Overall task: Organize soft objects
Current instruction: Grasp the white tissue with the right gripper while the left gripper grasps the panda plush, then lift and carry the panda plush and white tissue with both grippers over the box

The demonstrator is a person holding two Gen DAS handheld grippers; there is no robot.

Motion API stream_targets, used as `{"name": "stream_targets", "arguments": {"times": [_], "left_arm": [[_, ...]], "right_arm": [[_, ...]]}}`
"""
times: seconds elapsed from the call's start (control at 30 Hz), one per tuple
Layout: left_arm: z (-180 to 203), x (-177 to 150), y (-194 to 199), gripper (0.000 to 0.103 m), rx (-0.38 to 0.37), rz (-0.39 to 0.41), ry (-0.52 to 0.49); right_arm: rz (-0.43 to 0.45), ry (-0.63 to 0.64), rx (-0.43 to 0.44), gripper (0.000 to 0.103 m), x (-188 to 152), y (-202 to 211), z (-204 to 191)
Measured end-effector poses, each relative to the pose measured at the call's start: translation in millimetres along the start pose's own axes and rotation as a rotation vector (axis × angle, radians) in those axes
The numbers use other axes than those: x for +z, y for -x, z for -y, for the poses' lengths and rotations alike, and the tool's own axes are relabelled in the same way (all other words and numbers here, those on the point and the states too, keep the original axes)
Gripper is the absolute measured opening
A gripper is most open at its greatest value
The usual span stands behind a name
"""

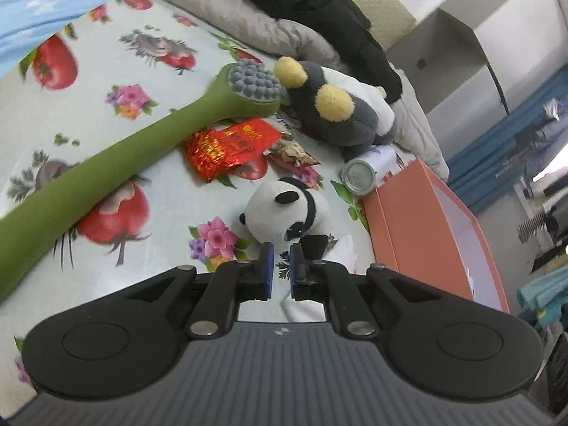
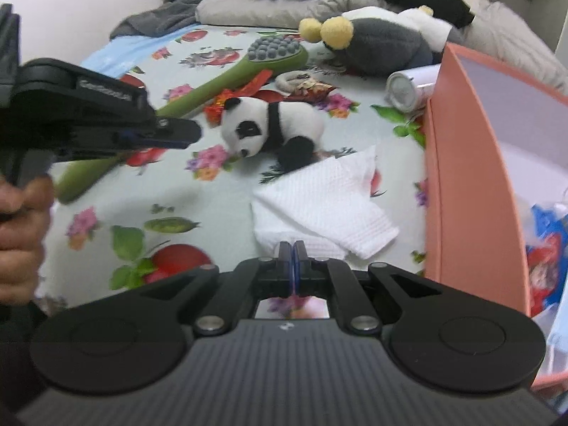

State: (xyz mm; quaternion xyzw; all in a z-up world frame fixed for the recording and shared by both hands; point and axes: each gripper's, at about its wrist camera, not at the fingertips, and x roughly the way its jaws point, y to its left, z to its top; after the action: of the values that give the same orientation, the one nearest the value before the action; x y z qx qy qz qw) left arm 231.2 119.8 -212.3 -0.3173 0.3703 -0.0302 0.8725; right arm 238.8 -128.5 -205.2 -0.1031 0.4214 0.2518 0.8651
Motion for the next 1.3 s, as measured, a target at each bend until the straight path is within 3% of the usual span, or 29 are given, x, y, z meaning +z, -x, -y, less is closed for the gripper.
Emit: {"name": "stream_targets", "arguments": {"times": [0.03,0.13,0.2,0.23,0.3,0.33,0.63,0.8,0.87,1.0,1.13,1.3], "left_arm": [[1.6,2.2,-1.4,0.012,0.000,-0.006,-0.015],[5.4,10.3,-7.6,0.050,0.015,-0.009,-0.043],[7.6,15.6,-10.7,0.056,0.024,0.005,-0.069],[8.7,18.6,-13.9,0.056,0.029,0.001,-0.084],[9.3,24.5,-21.6,0.061,0.034,-0.008,-0.103],[8.9,27.2,-25.9,0.063,0.038,-0.015,-0.111],[8.9,41.2,-68.2,0.074,0.037,-0.081,-0.241],[10.8,39.3,-87.1,0.075,0.039,-0.118,-0.305],[11.6,37.3,-90.1,0.073,0.073,-0.112,-0.321],[14.2,31.4,-89.3,0.057,0.062,-0.118,-0.331],[24.0,21.3,-77.8,0.056,0.132,-0.089,-0.376],[18.5,9.9,-53.7,0.056,0.191,-0.066,-0.271]], "right_arm": [[0.003,-0.002,0.000,0.006,0.1,1.6,-0.6],[0.005,-0.034,-0.003,0.008,3.5,1.3,2.6],[0.013,-0.065,0.008,0.014,6.6,-0.7,7.6],[0.016,-0.074,0.008,0.034,9.1,-3.0,9.9],[0.031,-0.076,-0.005,0.061,13.0,-8.3,12.4],[0.035,-0.073,-0.010,0.065,15.3,-12.3,13.1],[-0.034,-0.057,0.012,0.064,18.7,-61.2,20.5],[-0.007,0.030,-0.008,0.064,16.4,-66.4,13.9],[-0.001,0.042,-0.011,0.057,16.6,-66.4,13.7],[0.008,0.054,-0.002,0.022,16.0,-62.6,13.0],[0.013,0.047,0.006,0.018,11.3,-55.2,11.7],[0.017,0.049,0.020,0.017,-2.1,-41.2,6.2]]}}
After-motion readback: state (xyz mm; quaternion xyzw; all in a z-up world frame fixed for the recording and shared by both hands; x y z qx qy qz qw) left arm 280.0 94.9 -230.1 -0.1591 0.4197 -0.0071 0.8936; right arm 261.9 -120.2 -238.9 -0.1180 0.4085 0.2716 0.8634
